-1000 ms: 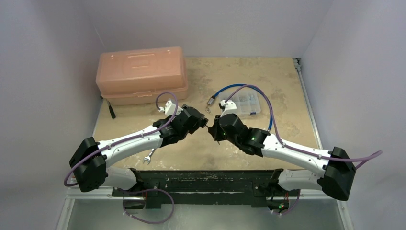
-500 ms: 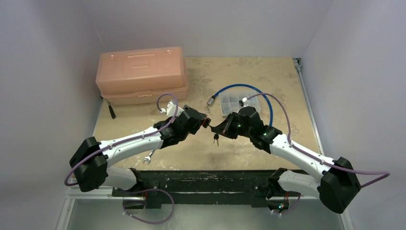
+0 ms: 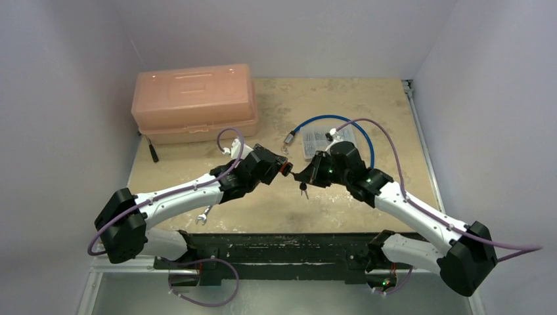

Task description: Unlock with the key

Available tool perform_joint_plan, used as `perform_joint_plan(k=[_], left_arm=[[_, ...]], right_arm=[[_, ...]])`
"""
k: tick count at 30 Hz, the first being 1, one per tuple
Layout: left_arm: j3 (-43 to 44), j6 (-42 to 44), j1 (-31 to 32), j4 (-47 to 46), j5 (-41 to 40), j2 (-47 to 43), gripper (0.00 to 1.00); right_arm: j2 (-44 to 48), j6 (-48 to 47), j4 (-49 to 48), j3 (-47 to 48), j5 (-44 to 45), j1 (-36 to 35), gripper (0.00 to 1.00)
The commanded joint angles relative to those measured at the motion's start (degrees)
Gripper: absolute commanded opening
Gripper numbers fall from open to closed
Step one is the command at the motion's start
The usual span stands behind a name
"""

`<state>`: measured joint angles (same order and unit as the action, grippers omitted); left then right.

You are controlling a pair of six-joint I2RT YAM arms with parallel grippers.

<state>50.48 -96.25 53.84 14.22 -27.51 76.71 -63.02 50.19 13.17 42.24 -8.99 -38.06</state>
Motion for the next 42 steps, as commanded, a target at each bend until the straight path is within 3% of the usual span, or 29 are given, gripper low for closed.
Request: perform_joint_plan(k=[1,17,28,42], left_arm=[[3.3,2.1,-1.9,-2.0,2.8,-2.9,0.0],[4.9,3.9,-7.3,-1.7,4.0,-2.8,0.0],[0.5,4.0,-7.9,-12.6,11.3,-5.0,0.0],[-1.5,2.1,-7.9,-19.4,16.4,-3.9,0.0]], right_arm=[[3.8,-3.8,7.5,2.1,11.8,2.4,0.0],[9.5,-8.0,12.4,2.0,10.1,2.4,0.0],[10.6,-5.0,4.9,3.6,4.2,1.5,0.0],[7.1,-5.8,2.6,8.0,7.0,-2.7,0.0]])
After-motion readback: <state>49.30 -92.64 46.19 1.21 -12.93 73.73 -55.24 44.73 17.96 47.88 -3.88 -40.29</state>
